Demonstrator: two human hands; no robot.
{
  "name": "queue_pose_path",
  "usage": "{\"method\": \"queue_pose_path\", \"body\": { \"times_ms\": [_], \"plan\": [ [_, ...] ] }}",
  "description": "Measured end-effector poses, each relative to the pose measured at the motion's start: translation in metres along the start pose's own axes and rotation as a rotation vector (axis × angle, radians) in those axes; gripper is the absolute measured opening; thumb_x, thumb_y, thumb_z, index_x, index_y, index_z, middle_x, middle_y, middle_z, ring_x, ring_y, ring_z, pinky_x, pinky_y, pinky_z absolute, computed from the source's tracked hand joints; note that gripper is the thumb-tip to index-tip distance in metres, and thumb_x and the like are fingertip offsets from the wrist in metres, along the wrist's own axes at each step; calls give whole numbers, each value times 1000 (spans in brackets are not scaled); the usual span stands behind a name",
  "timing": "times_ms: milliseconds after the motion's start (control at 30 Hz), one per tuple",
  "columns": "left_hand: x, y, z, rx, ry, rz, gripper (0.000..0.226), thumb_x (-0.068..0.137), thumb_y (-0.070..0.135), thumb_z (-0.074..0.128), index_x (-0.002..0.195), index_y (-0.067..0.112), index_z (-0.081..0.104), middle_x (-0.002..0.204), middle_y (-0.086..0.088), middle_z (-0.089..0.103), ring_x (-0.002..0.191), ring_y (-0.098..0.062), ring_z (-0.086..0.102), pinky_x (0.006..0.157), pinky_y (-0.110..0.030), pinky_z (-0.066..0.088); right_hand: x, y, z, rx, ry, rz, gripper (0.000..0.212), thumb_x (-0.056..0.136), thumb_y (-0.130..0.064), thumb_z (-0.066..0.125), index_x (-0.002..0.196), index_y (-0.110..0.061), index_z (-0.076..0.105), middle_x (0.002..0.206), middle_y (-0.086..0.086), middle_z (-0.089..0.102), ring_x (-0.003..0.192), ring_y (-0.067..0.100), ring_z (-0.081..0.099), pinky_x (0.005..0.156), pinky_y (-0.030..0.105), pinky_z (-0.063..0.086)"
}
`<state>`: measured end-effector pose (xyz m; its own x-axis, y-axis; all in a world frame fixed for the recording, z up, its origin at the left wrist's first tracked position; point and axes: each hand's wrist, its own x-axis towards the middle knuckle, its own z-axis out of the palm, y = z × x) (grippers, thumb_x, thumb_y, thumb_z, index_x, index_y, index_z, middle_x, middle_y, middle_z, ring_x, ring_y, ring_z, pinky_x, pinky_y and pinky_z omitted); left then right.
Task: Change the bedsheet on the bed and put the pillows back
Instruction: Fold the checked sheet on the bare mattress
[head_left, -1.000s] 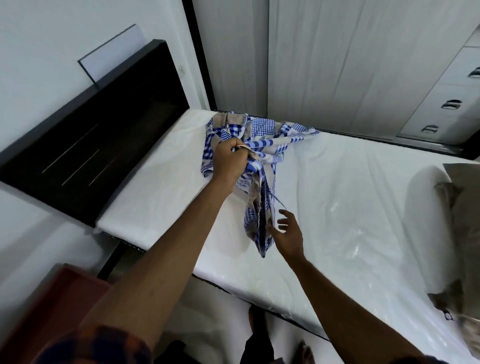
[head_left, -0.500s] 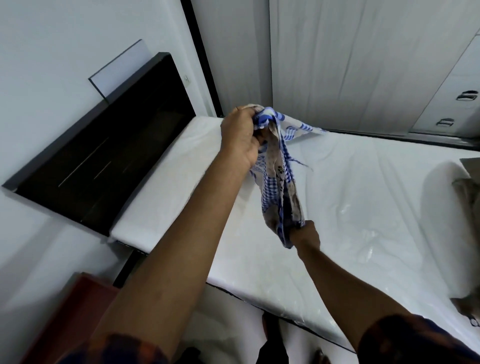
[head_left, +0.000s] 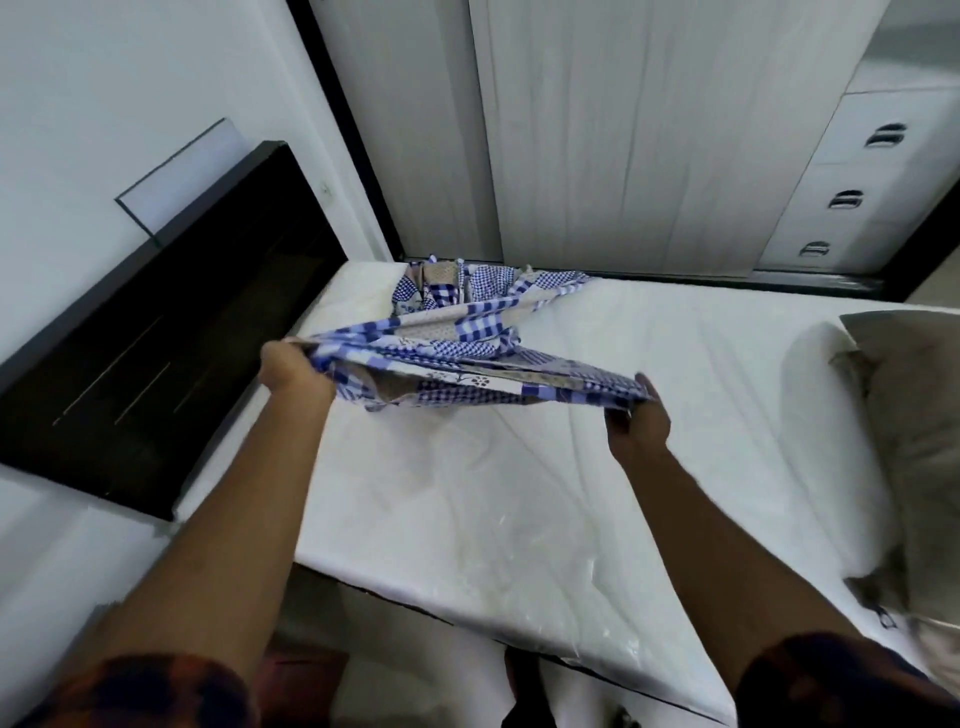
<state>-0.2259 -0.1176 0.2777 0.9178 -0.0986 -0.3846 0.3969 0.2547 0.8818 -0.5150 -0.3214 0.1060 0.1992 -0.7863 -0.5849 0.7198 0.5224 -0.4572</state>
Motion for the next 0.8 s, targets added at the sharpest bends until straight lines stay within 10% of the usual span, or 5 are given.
{"method": "queue_pose_path", "body": {
  "times_ms": [133, 367, 500, 633, 800],
  "plan": [
    [-11, -48, -57, -34, 229, -185, 32, 101, 17, 27, 85, 13, 55, 113, -7, 60, 84, -21, 60, 79, -29, 51, 6, -23, 2, -250, -88, -11, 35, 97, 11, 34, 98, -5, 65, 92, 15, 65, 78, 26, 66, 70, 32, 60],
    [-53, -153, -173, -64, 356, -416, 49, 102, 30, 23, 136, 14, 56, 126, -7, 57, 118, -27, 55, 87, -33, 43, -5, -12, -112, -638, -27, 123, 19, 84, 8, 64, 97, 3, 75, 101, 17, 76, 97, 31, 72, 76, 34, 60],
    [-44, -234, -253, 295, 185, -489, 38, 87, 43, 63, 104, 10, 71, 101, -9, 74, 89, -32, 70, 68, -39, 54, -26, -13, -169, -682, 22, 185, 49, 76, 15, 39, 72, -9, 81, 84, 8, 77, 84, 29, 68, 66, 27, 60],
    [-103, -232, -244, 691, -35, -575, 7, 92, 1, 65, 90, -4, 61, 49, -4, 62, 35, -14, 53, 43, -23, 42, -35, -20, -196, -663, -3, 253, 34, 65, -7, 46, 78, -5, 78, 97, 16, 71, 85, 30, 62, 76, 35, 54],
    [-107, -248, -255, 970, -44, -538, 12, 93, -4, 57, 84, -11, 59, 100, -28, 60, 71, -28, 52, 61, -35, 42, -28, -19, -200, -1021, 55, 110, 21, 85, -19, 76, 102, -7, 75, 98, 11, 74, 77, 21, 68, 63, 28, 56]
  ]
}}
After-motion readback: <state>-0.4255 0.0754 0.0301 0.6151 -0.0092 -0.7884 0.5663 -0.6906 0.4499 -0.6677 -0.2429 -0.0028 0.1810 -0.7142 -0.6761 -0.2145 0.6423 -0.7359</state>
